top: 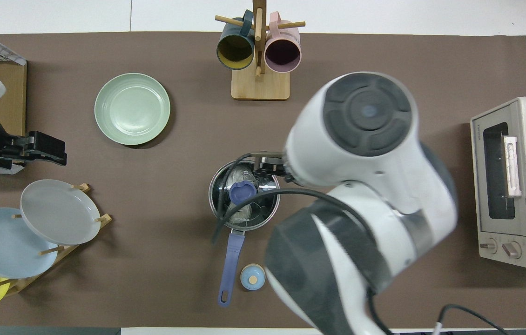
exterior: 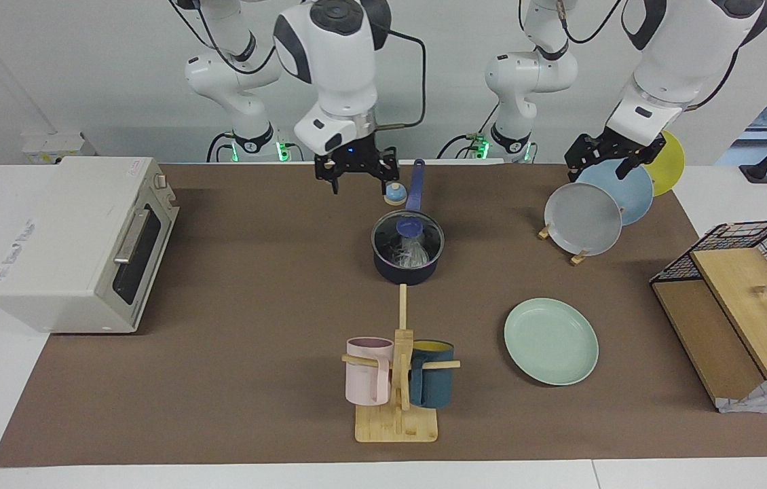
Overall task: Transfer vermicelli from pot to plate
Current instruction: 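Reach the right gripper to the glass lid knob and grasp it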
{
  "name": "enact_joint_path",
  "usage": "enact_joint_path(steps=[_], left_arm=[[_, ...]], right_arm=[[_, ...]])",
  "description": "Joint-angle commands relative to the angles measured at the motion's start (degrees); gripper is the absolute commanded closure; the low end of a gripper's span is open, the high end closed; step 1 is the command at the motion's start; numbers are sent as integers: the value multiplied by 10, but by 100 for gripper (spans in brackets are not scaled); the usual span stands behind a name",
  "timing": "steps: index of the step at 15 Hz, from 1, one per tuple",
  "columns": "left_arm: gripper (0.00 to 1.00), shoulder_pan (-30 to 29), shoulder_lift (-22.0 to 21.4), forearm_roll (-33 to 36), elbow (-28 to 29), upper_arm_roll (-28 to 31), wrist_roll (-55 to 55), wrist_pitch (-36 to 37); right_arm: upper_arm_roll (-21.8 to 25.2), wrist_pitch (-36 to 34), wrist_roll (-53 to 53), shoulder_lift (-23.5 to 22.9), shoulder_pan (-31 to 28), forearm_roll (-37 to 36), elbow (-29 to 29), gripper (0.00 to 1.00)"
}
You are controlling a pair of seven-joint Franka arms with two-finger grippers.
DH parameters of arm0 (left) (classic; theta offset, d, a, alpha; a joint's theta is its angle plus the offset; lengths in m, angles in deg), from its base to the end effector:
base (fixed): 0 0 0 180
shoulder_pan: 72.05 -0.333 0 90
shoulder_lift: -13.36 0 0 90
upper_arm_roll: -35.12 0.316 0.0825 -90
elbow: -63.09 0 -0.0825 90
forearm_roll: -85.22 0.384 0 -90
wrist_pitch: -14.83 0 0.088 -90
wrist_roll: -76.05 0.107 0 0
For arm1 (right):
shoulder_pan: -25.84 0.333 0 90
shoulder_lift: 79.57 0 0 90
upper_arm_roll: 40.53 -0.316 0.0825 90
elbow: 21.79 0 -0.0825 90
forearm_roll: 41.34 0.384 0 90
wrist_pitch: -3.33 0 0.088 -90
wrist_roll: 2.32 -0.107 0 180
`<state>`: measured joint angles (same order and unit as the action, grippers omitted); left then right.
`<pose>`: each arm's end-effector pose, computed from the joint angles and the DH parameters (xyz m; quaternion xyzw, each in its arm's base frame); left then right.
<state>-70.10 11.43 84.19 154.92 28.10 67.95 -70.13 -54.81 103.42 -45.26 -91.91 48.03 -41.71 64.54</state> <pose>0.5272 -0.0865 0.6205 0.9990 -0.0079 -0.0438 0.0004 0.5152 0.3618 0.5467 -0.9979 0.0591 0.0027 0.0278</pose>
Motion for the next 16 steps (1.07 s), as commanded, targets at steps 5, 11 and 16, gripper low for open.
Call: enact_joint_path(steps=[5, 11, 16], left_arm=[[0, -11, -4, 7, 6, -2, -1, -4], [0, -12, -4, 7, 5, -2, 5, -5], [0, -12, -4, 7, 5, -2, -2, -14]], right_arm=[[-5, 104, -66, -10, 36, -18, 60, 0], [-12, 152, -79, 2, 52, -20, 118, 0], [-12, 174, -80, -26, 63, -41, 121, 0]])
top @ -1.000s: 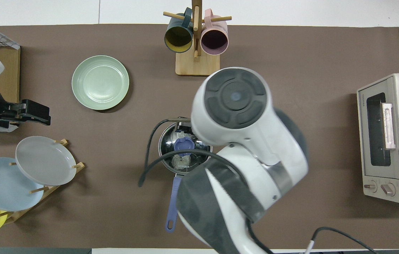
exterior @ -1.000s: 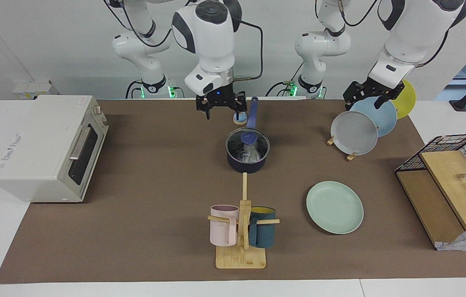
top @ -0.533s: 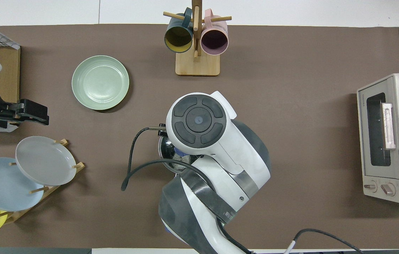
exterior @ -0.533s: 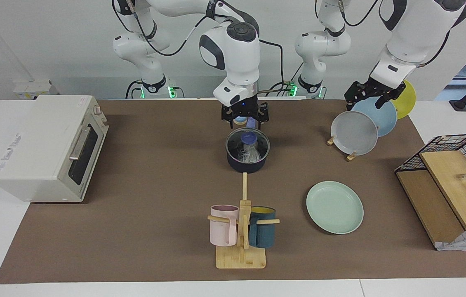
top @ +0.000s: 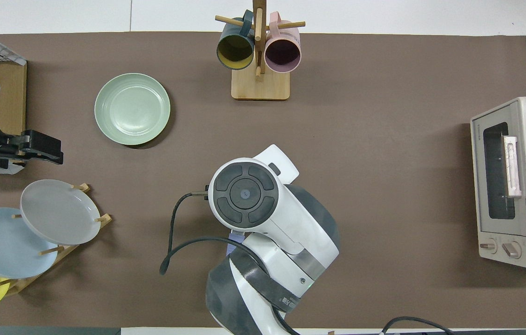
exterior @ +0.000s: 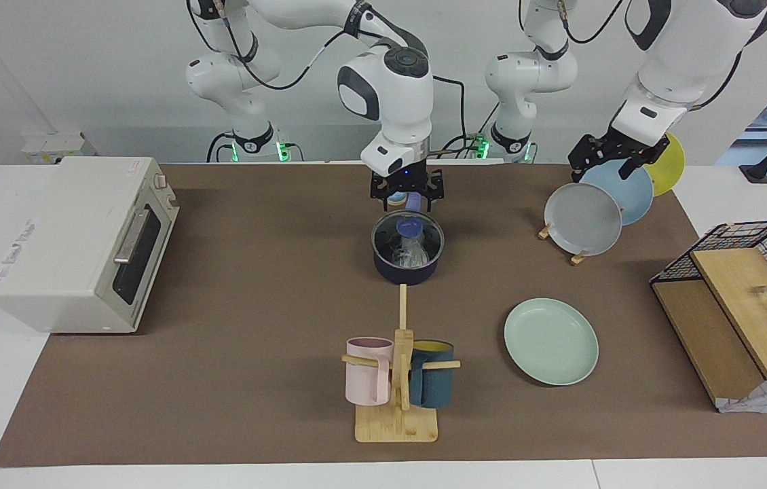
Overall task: Transfer vermicelli from pot to plate
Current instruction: 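Reach the right gripper to the glass lid knob and grasp it, then lift the glass lid up off the pot with the right gripper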
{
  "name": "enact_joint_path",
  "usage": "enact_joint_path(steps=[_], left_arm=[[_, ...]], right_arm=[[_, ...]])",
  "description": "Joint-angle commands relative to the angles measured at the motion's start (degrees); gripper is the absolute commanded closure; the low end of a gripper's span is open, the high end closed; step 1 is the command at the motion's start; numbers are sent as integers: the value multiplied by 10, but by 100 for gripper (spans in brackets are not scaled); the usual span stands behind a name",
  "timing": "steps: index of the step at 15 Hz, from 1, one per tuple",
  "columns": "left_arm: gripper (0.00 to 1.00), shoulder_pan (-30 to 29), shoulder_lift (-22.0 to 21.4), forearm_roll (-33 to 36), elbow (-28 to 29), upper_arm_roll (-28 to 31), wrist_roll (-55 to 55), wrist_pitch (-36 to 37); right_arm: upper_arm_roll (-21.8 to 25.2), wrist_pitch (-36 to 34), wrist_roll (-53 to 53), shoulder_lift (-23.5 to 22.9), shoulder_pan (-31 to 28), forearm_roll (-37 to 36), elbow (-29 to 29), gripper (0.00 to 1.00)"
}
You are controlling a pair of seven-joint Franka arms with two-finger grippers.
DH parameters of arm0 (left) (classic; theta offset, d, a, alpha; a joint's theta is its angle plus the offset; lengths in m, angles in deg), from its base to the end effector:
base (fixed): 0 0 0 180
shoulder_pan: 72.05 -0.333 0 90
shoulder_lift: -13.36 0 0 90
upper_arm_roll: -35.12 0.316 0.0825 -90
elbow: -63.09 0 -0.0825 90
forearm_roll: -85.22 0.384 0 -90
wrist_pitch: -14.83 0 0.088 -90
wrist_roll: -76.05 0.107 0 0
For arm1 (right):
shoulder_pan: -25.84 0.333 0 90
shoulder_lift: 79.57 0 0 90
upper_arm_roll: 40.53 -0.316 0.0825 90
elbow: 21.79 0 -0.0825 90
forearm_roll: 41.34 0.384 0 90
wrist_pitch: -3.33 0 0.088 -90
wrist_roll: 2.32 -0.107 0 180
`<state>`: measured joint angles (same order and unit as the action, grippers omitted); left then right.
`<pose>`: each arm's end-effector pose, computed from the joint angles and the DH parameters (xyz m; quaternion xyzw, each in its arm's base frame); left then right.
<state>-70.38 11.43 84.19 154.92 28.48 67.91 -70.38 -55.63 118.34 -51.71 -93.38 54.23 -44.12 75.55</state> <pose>0.5286 -0.0804 0.6208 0.9991 -0.0018 -0.0416 0.0011 0.4731 0.4273 0.4625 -0.9981 0.0468 -0.0199 0.0334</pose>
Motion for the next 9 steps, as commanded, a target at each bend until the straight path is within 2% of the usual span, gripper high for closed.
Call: enact_joint_path(steps=[1, 3, 9], left_arm=[[0, -10, -4, 7, 6, -6, 0, -12], [0, -10, -4, 7, 6, -5, -1, -13], [0, -10, -4, 7, 5, -5, -2, -13]], right_arm=[[-4, 33, -16, -21, 3, -33, 15, 0], [-4, 54, -17, -27, 16, -66, 28, 0], [-4, 67, -28, -46, 20, -71, 31, 0]])
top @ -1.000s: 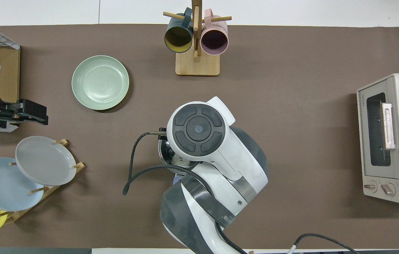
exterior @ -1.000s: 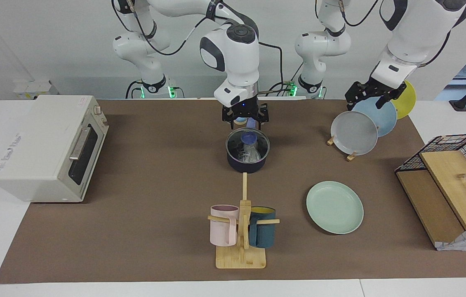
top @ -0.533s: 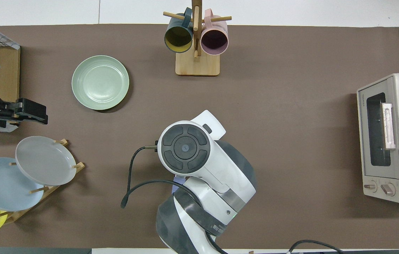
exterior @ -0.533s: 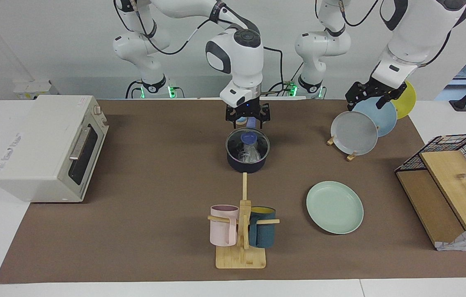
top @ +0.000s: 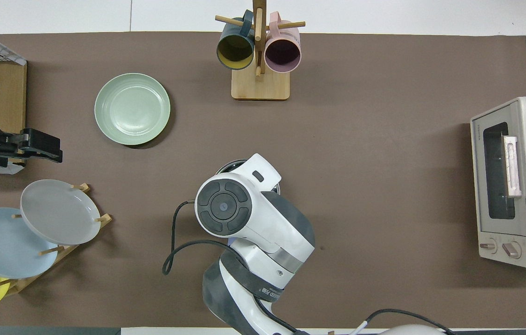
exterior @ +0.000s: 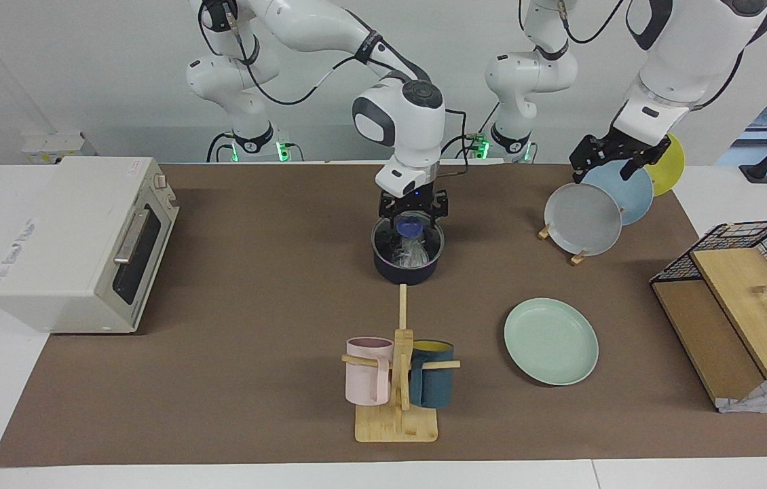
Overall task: Transfer vermicelli from pot to plate
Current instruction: 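Lift the glass lid up off the pot with the right gripper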
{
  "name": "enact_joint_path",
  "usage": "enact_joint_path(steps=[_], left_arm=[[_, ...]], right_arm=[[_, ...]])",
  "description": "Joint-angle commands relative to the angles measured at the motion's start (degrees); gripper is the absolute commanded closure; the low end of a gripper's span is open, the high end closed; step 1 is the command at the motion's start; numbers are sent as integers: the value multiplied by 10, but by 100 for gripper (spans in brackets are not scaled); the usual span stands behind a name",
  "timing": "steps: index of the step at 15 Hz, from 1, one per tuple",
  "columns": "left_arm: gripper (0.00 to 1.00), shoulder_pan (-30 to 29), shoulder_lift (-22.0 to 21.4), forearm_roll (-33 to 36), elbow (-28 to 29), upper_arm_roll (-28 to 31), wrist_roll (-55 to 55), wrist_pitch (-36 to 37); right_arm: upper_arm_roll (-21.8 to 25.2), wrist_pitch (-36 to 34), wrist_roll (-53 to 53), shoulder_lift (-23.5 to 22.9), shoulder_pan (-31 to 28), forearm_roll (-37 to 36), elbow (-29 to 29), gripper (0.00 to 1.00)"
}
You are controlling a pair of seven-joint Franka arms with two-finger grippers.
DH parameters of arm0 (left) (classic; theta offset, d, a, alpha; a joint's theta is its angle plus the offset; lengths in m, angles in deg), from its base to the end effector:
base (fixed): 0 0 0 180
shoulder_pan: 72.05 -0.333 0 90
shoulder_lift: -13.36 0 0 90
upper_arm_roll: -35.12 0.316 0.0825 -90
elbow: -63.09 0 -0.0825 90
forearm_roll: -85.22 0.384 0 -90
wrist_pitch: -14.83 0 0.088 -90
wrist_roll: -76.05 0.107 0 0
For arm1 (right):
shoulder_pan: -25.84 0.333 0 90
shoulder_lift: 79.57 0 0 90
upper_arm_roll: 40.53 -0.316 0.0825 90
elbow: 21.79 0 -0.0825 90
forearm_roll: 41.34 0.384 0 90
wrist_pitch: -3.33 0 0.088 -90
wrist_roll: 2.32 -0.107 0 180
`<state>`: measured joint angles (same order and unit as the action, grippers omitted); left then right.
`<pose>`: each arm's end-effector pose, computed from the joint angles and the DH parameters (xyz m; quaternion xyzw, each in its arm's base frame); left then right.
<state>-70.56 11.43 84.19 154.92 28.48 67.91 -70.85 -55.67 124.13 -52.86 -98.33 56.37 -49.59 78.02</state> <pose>0.5298 -0.0788 0.6215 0.9993 -0.0002 -0.0376 0.0017 0.4677 0.4489 0.3975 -0.9993 0.0150 -0.0329 0.0054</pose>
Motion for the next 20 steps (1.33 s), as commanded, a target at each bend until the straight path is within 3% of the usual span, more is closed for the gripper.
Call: enact_joint_path(steps=[1, 4, 9, 11, 13, 20], left_arm=[[0, -8, -4, 7, 5, -6, -2, -8], [0, -11, -4, 7, 5, -5, -1, -8], [0, -12, -4, 7, 5, -5, -1, -8], [0, -12, -4, 7, 5, -5, -1, -8], [0, -12, -4, 7, 5, -6, -1, -9], [0, -2, -3, 7, 7, -8, -1, -32]], right_arm=[[-3, 9, -17, 4, -1, -16, 6, 0], [-2, 7, -17, 4, -2, -16, 6, 0], [-2, 6, -15, 4, -3, -16, 3, 46], [-2, 4, -11, 4, -9, -16, 0, 54], [-2, 2, -9, 7, -17, -16, -3, 58], [1, -45, 77, 32, -71, -13, -32, 58]])
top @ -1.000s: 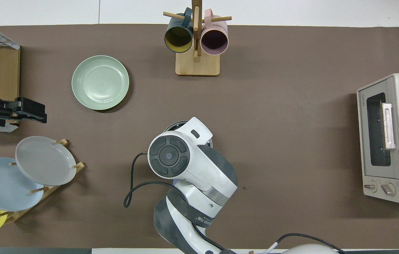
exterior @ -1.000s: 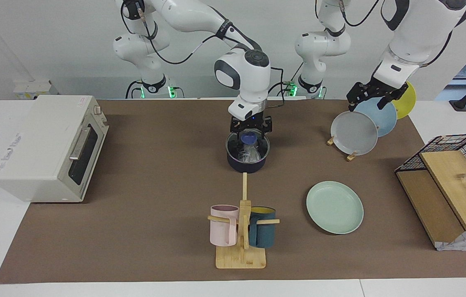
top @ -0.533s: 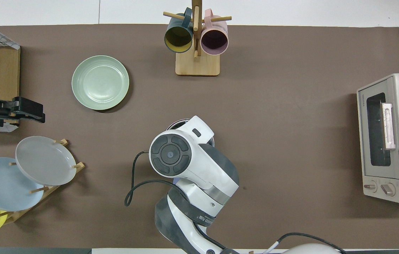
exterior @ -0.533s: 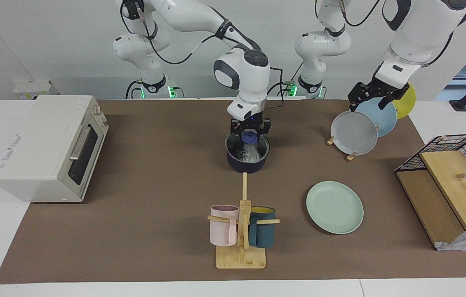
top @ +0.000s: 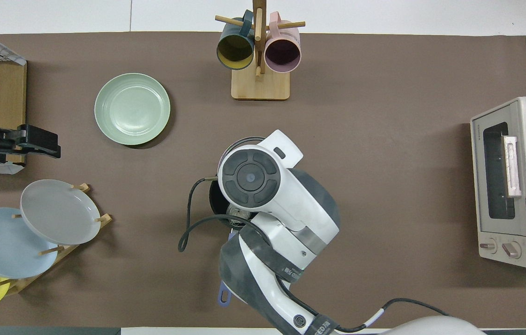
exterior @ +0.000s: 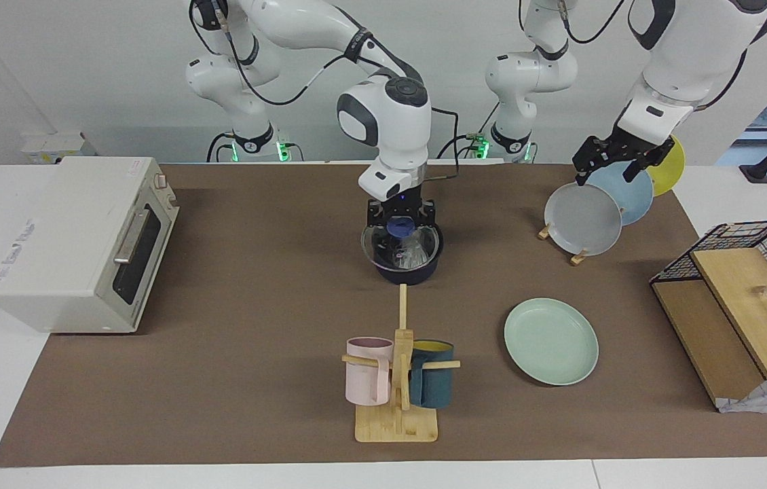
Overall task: Transfer vermicelli from pot to plate
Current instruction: 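Lift the glass lid up off the pot with the right gripper, then carry the lid away from the pot while the left gripper approaches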
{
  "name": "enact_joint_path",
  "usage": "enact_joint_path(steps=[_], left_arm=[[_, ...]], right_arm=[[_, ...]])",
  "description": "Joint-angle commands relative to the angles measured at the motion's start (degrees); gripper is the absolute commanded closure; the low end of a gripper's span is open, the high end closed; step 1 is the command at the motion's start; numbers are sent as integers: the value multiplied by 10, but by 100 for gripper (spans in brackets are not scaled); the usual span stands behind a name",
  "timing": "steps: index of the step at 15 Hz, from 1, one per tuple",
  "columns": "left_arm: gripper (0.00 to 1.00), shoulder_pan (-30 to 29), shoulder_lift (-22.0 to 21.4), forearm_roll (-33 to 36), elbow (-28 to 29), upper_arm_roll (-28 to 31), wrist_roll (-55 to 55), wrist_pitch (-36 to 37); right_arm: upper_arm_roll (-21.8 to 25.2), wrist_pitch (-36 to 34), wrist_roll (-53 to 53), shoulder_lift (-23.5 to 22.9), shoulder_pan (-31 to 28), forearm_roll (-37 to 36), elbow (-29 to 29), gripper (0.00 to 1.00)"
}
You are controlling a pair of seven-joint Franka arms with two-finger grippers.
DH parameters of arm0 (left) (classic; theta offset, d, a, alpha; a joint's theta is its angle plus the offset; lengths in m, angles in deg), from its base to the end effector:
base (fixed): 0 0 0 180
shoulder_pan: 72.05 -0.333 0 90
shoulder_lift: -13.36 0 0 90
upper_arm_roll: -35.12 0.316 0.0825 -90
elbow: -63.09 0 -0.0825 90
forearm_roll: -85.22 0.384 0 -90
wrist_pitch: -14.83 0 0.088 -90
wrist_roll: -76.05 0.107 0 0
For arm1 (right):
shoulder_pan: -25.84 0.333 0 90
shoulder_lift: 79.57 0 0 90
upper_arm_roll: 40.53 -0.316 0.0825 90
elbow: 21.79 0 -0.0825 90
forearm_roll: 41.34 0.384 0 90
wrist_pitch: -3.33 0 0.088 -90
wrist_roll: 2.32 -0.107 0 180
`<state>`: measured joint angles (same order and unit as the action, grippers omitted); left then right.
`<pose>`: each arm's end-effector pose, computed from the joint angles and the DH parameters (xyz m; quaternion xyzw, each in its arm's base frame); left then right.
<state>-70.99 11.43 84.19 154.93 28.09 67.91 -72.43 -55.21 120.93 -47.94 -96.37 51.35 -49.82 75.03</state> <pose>0.5329 -0.0789 0.6236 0.9997 0.0003 -0.0240 0.0036 0.5107 0.4019 0.4383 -0.9985 0.0224 -0.0501 0.0050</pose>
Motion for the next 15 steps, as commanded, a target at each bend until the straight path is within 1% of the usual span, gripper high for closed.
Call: enact_joint_path(steps=[1, 3, 6, 7, 9, 11, 12, 13, 15], left_arm=[[0, 5, -4, 7, 12, -7, -2, -20], [0, 40, -8, 6, 28, -7, -13, -33], [0, 98, -5, 5, 52, -8, -70, -63], [0, 121, -3, 4, 64, -8, -90, -81], [0, 150, -5, -16, 112, -8, -108, -136], [0, 180, 6, -27, 127, -8, -112, -162], [0, 200, 23, -28, 128, -8, -130, -171], [0, 225, 38, -28, 128, -7, -155, -186], [0, 269, 65, -28, 151, -7, -186, -238]], right_arm=[[-1, -16, 41, 16, -27, -11, -1, 58], [1, -28, 83, 16, -42, -11, 0, 58], [2, -29, 144, 17, -79, -11, 6, 58], [2, -28, 170, 17, -97, -11, 6, 58], [1, -19, 223, 19, -135, -11, 22, 58], [1, -18, 277, 24, -177, -9, 42, 58], [1, -12, 296, 26, -199, -9, 54, 58], [1, 12, 314, 28, -211, -7, 70, 58], [1, 73, 345, 47, -245, -7, 136, 58]])
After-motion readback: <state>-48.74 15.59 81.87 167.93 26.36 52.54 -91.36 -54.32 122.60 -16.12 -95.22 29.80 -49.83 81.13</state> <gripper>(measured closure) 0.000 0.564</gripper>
